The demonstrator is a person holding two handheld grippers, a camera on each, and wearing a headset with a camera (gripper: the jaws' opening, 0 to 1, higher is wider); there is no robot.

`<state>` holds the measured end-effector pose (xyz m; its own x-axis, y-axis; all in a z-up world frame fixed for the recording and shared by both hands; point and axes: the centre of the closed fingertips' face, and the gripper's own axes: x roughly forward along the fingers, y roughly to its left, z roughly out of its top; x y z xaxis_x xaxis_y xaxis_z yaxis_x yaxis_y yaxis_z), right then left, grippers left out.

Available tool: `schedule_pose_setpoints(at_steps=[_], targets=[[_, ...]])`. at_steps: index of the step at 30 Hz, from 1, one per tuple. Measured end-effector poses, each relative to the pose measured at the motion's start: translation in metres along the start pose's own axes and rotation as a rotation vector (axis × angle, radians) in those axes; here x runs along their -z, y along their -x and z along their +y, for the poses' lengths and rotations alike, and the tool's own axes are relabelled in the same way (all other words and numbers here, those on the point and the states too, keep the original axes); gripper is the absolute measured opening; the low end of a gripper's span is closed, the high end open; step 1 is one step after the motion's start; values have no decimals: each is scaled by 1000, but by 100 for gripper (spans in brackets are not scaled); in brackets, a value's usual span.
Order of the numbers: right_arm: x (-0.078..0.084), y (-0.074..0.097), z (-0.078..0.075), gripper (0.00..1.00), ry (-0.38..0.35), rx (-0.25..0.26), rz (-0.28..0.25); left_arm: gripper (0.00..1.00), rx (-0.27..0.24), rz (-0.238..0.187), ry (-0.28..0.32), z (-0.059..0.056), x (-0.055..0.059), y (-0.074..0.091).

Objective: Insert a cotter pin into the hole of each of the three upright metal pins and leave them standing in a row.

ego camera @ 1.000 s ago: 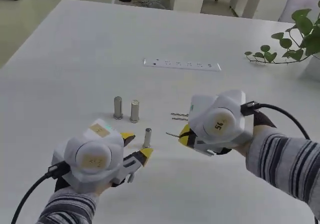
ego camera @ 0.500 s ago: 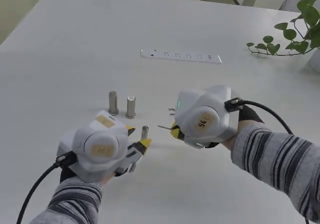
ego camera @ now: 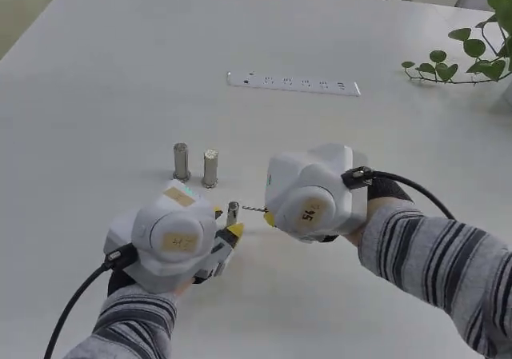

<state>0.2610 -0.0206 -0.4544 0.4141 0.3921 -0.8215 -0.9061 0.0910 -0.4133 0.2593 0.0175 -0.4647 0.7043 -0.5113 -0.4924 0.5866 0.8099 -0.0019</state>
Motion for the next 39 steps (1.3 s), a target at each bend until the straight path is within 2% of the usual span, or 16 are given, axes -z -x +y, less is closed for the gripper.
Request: schedule_pose_setpoints(at_steps=[2, 5, 14, 26, 31, 39], targets=[[-1, 0, 0, 0, -6, 0, -4, 14, 0, -4, 13, 0, 0, -1], [-5, 0, 2, 0, -15, -7, -18, 12, 2, 8, -5, -1, 1, -3], [-8, 1, 4, 0, -19, -13, -32, 6, -2, 11, -10, -1, 0, -8], [-16, 2, 3, 0, -1, -16, -59, 5, -5, 16, -36, -2, 2, -9], [-20, 1, 3, 0, 2, -16, -68, 5, -8, 12, -9, -2, 3, -10], [-27, -2, 3, 0, 23, -16, -75, 5, -30, 9, -3, -2, 3, -11]])
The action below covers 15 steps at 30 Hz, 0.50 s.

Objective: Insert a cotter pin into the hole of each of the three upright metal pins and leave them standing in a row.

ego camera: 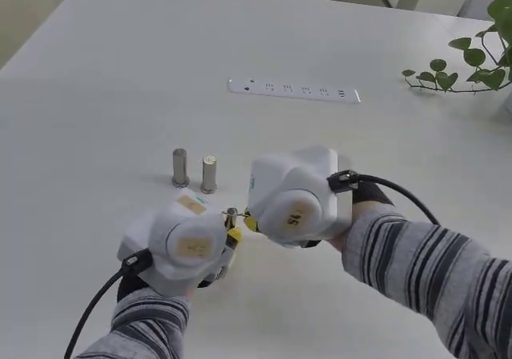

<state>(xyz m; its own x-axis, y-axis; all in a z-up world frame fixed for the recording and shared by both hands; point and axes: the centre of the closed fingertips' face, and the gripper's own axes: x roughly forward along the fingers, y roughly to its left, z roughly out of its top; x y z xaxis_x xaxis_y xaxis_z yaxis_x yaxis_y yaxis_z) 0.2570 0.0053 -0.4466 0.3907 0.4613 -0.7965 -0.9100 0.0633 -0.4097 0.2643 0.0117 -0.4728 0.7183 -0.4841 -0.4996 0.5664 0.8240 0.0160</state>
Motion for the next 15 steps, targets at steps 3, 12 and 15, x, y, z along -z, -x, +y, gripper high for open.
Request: schedule_pose_setpoints(at_steps=[3, 12, 15], targets=[[-3, -1, 0, 0, 5, -2, -7, 5, -7, 9, 4, 0, 0, 0], [-7, 1, -4, 2, -4, 12, -10, 5, -15, 13, 17, 0, 1, 0], [-7, 6, -2, 4, -27, -5, -18, 5, -15, 15, 16, 0, 1, 0]])
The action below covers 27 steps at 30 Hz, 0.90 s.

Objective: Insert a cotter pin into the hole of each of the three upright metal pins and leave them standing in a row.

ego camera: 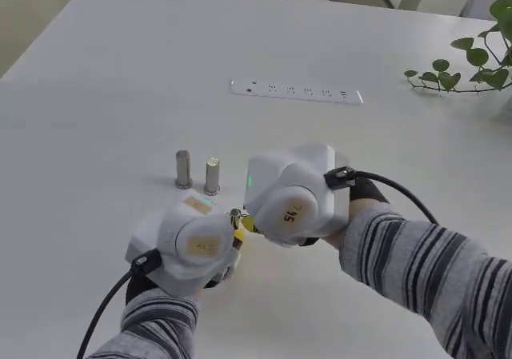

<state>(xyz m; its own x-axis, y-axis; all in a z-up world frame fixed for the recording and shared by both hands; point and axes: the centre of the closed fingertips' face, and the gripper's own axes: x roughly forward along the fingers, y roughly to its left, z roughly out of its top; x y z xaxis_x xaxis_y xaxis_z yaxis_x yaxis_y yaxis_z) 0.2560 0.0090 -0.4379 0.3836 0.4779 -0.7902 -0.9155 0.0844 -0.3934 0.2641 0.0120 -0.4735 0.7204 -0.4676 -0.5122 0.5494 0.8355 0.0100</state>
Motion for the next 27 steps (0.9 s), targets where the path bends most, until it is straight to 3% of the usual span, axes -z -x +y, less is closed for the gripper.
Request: schedule_pose_setpoints(at_steps=[27], targets=[[1, -2, 1, 0, -76, -6, -34, 5, -12, 8, 20, 0, 0, 0]])
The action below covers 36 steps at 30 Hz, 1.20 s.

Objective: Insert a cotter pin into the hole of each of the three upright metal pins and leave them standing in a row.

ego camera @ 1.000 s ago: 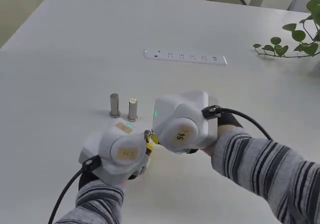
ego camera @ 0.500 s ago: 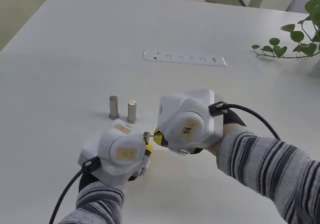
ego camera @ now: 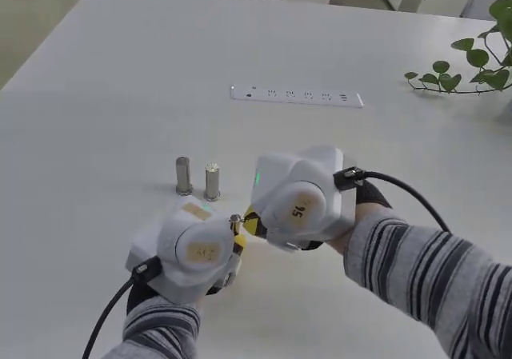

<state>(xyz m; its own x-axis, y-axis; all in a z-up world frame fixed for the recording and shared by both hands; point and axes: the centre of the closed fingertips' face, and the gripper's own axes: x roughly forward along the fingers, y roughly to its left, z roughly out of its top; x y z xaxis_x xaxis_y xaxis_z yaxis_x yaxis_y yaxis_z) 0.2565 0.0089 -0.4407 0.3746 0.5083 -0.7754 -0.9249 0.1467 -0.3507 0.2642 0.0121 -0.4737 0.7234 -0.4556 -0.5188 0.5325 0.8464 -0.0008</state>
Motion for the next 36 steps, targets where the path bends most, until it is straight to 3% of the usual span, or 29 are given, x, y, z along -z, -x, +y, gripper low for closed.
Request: schedule_pose_setpoints(at_steps=[6, 8, 13, 15, 18, 22, 24, 30, 36], targets=[[6, 3, -1, 4, -61, 19, -8, 5, 0, 2, -6, 0, 0, 0], [9, 5, -3, 7, -125, 37, -25, 5, 0, 2, -7, 0, 0, 0], [17, 14, -7, 17, -414, 81, -117, 5, 4, 1, -19, 1, -1, 0], [21, 19, -10, 20, -497, 107, -149, 5, 11, 5, -21, 3, -1, 0], [28, 25, -14, 23, -548, 149, -169, 5, 17, 6, -44, 7, -3, -1], [41, 32, -12, 24, -650, 189, -186, 5, 18, -11, -28, 15, -11, 1], [48, 33, -10, 25, -688, 191, -185, 5, 5, -4, -70, 21, -13, 1], [60, 34, -3, 28, -741, 199, -183, 5, -18, 4, -60, 38, -14, 3], [59, 36, 2, 32, -764, 204, -213, 5, -41, 4, -23, 57, -10, 5]])
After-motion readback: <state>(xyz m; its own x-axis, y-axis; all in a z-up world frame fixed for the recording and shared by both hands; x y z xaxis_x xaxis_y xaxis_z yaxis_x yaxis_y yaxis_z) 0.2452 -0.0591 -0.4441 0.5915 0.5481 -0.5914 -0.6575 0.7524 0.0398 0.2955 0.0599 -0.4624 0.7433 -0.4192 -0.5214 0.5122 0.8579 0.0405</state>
